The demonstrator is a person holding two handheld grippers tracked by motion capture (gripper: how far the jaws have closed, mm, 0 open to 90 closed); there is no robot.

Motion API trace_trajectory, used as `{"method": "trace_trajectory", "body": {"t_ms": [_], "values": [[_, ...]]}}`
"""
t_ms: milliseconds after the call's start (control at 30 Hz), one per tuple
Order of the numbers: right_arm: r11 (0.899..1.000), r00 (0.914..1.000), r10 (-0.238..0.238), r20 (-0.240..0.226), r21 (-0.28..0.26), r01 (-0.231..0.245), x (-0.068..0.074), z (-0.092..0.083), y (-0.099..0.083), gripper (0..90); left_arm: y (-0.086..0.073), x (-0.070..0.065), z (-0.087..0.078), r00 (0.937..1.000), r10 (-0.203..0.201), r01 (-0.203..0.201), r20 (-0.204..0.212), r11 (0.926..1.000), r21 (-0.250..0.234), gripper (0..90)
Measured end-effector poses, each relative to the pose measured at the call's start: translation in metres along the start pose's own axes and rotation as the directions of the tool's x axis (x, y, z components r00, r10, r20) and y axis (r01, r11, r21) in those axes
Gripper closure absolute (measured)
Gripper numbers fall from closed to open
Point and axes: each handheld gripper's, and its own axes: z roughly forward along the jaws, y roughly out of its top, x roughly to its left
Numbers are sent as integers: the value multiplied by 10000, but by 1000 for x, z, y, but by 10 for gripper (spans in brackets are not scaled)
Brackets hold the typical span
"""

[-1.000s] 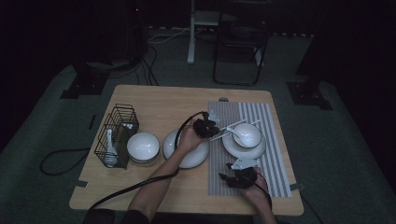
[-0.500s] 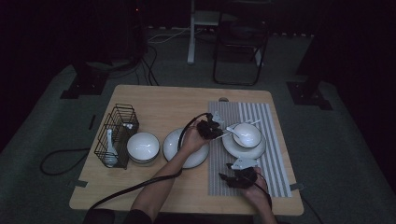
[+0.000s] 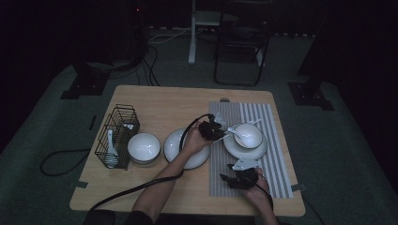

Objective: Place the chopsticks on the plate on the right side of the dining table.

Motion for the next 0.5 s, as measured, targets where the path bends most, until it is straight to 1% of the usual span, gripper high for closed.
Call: {"method": "trace_trajectory", "body": {"t_ms": [333, 500], "values": [[10000, 10000, 0, -2, 1, 0, 0, 0, 0, 452, -2, 3, -11, 9999, -110, 111, 47, 9997, -195, 793], [10000, 10000, 7, -2, 4, -7, 0, 0, 0, 452, -5, 6, -24, 9985, -522, 529, 141, 9974, -500, 779]]}}
